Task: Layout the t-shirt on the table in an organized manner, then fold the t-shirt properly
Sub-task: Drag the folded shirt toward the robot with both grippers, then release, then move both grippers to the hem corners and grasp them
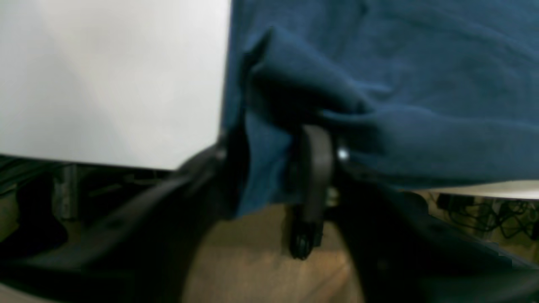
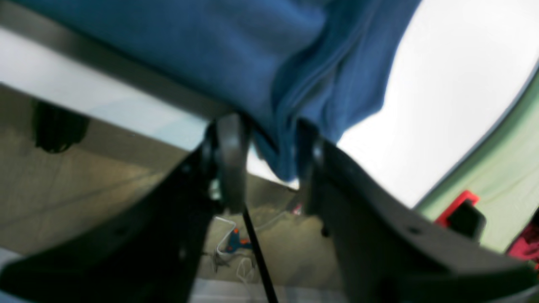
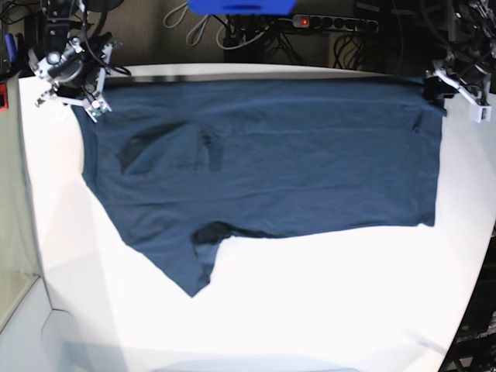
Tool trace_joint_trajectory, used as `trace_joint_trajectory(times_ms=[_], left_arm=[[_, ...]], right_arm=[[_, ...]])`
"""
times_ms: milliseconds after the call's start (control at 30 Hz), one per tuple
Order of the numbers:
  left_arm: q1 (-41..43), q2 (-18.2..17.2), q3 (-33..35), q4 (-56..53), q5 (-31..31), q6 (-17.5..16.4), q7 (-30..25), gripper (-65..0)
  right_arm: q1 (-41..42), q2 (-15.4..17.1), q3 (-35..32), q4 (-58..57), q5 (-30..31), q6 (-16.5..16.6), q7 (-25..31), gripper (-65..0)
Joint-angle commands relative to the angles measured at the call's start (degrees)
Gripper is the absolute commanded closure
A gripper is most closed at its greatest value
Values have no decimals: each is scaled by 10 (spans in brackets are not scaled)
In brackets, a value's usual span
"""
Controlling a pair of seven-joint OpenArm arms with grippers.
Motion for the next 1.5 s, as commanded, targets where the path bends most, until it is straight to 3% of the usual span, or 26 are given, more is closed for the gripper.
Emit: trace_joint_trajectory(times_ms=[0, 333, 800, 1000, 1133, 1267, 1467], left_arm=[[2, -8, -13, 5, 12, 3, 11, -295], [-11, -6, -100, 5, 12, 3, 15, -303], [-94, -13, -207, -2, 20, 3, 13, -306], [-169, -8, -208, -3, 23, 3, 11, -307], [-239, 7, -197, -3, 73, 3, 11, -313], [-293, 27, -155, -3, 144, 3, 10, -384], [-335, 53, -98, -3, 231, 3, 9, -546]], right_arm=[[-8, 6, 3, 23, 2, 2, 4, -240], [-24, 8, 5, 64, 2, 2, 3, -255], [64, 2, 133, 61, 2, 2, 2, -256], [130, 2, 93, 60, 1, 2, 1, -256], [198, 2, 33, 46, 0, 2, -40, -260], [291, -7, -25, -3, -1, 2, -99, -327], [437, -28, -35, -164, -2, 2, -102, -413]])
